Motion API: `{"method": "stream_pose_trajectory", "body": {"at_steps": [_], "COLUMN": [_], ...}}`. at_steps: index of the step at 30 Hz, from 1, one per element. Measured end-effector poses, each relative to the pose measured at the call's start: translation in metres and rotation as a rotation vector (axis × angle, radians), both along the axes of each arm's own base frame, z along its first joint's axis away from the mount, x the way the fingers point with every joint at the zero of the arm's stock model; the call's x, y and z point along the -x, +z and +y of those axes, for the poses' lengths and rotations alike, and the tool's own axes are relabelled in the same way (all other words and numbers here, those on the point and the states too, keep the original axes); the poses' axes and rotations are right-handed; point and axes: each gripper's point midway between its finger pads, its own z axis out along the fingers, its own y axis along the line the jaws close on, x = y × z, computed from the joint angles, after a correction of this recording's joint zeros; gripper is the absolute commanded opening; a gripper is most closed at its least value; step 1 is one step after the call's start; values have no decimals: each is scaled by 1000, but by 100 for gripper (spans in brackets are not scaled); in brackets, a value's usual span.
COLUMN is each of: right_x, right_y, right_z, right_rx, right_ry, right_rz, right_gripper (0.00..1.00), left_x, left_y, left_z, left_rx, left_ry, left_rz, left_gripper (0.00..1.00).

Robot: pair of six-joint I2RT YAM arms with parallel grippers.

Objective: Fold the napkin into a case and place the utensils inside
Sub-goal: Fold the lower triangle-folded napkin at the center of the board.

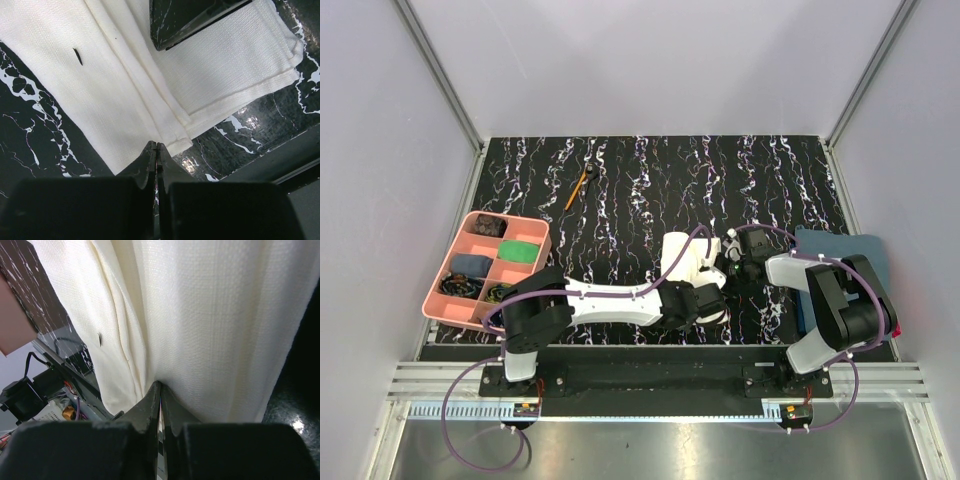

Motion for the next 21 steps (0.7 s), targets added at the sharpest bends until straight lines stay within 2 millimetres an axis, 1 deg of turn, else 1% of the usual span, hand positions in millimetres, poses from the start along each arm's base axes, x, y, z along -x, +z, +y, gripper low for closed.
{"method": "stream_pose_trajectory", "body": {"at_steps": [1, 4, 8, 11, 16, 21], "right_x": [0, 0, 0, 0, 0, 0], "right_y": [-1, 0, 0, 0, 0, 0], "right_z": [1, 2, 2, 2, 2, 2], "right_rx": [-3, -13, -14, -15, -16, -16], "right_ry": [2, 6, 7, 8, 8, 8], "right_rz": [3, 4, 3, 4, 4, 5], "right_gripper": [8, 8, 8, 8, 8, 8], "left_x": [0, 2, 3, 3, 4, 5], "left_y": [0, -1, -1, -1, -2, -2], "left_z": [0, -1, -1, 0, 4, 7], "left_rx": [0, 1, 0, -4, -25, -48], "left_ry": [-1, -8, -19, -23, -29, -36], "left_rz": [2, 11, 18, 16, 14, -12], "left_gripper": [3, 27, 31, 32, 31, 18]}}
